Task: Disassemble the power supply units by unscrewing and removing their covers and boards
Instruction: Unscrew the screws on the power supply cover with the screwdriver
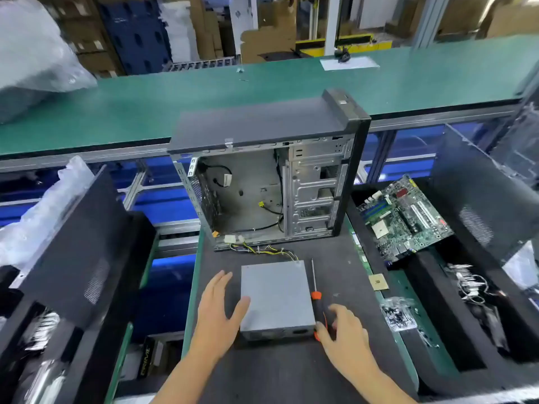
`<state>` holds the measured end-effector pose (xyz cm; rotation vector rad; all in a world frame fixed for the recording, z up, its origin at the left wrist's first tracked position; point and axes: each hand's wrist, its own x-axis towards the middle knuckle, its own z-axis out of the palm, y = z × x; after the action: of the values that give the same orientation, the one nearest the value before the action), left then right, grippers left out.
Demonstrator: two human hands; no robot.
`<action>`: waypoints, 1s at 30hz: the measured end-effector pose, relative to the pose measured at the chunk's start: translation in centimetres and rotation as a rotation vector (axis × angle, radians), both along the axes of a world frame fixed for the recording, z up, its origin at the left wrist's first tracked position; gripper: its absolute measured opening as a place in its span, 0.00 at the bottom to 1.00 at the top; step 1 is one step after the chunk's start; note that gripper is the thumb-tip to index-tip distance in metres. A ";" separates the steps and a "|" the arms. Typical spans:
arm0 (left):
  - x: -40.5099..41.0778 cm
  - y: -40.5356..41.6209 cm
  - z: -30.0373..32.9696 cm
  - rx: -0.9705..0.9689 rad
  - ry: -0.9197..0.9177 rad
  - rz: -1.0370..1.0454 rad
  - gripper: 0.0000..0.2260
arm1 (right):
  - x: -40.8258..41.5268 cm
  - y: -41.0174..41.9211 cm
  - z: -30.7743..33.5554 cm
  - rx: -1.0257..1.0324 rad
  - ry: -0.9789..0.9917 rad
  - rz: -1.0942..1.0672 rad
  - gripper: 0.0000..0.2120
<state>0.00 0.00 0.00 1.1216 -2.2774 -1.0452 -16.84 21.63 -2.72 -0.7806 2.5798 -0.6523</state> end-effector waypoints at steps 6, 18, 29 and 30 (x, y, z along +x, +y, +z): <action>-6.4 0.8 1.4 -0.238 -0.144 -0.313 0.27 | -1.0 -1.6 0.0 -0.001 -0.298 -0.078 0.22; -11.9 1.5 -0.6 -0.293 -0.298 -0.370 0.20 | -5.4 0.7 5.0 -0.413 -0.015 -0.376 0.06; -14.3 0.9 -1.0 -0.176 -0.094 -0.203 0.11 | -8.1 -0.7 9.9 -0.590 0.090 -0.241 0.08; -14.4 0.9 -1.0 -0.160 -0.071 -0.184 0.11 | -8.2 -0.6 9.9 -0.593 0.102 -0.232 0.08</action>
<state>-14.44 0.87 -0.99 0.9127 -2.5096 -0.8816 -25.02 21.01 7.18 -0.6923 2.6072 -1.5275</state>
